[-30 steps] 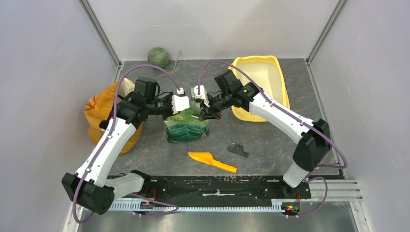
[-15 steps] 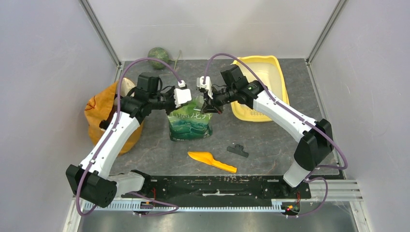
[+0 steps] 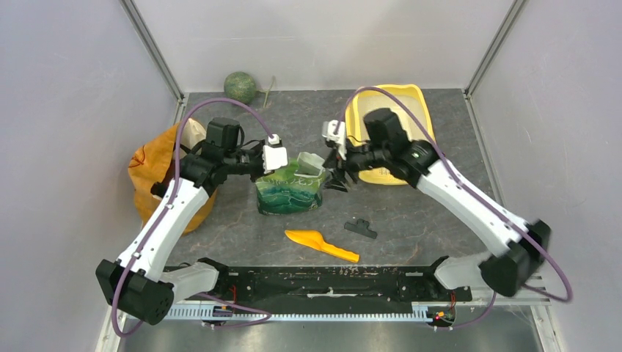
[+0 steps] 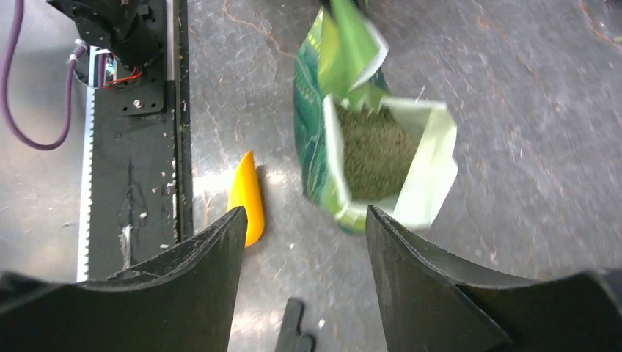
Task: Fill the litter box with clean litter
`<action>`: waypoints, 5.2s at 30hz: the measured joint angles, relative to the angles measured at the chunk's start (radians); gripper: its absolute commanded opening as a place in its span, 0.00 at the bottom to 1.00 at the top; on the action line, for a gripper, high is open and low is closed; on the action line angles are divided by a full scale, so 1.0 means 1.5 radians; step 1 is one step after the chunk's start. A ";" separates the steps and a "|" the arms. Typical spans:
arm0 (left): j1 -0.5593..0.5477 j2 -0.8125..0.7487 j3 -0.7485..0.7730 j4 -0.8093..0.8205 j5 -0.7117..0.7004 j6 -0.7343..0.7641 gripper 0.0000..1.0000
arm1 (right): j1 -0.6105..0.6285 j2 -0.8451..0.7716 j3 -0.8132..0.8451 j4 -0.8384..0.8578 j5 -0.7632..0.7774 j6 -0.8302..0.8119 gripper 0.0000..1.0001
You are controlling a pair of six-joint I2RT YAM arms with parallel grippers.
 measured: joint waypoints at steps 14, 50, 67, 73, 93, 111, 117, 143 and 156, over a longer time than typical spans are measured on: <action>-0.001 -0.011 -0.012 0.007 -0.013 -0.001 0.50 | 0.047 -0.114 -0.229 -0.114 0.143 0.001 0.74; -0.001 -0.103 -0.005 0.056 -0.091 -0.102 0.91 | 0.274 0.061 -0.317 -0.043 0.334 -0.080 0.62; -0.001 -0.211 0.007 0.076 -0.162 -0.254 0.95 | 0.311 0.083 -0.354 0.007 0.331 -0.066 0.00; -0.001 -0.269 0.034 0.026 -0.168 -0.311 0.98 | 0.301 -0.013 -0.265 -0.100 0.286 -0.021 0.00; -0.035 0.142 0.480 -0.101 0.080 -0.326 0.95 | -0.052 -0.126 0.139 -0.317 0.180 0.112 0.00; -0.188 0.217 0.471 -0.132 0.067 -0.175 0.40 | -0.052 -0.087 0.222 -0.465 0.124 0.003 0.00; -0.194 0.222 0.470 -0.132 0.066 -0.173 0.02 | -0.051 -0.078 0.258 -0.506 0.125 -0.024 0.49; 0.009 0.203 0.321 0.313 0.207 -0.750 0.02 | -0.377 -0.043 0.348 -0.096 -0.065 0.569 0.94; 0.034 0.260 0.260 0.523 0.214 -1.026 0.02 | -0.377 -0.020 0.310 -0.065 -0.218 0.694 0.97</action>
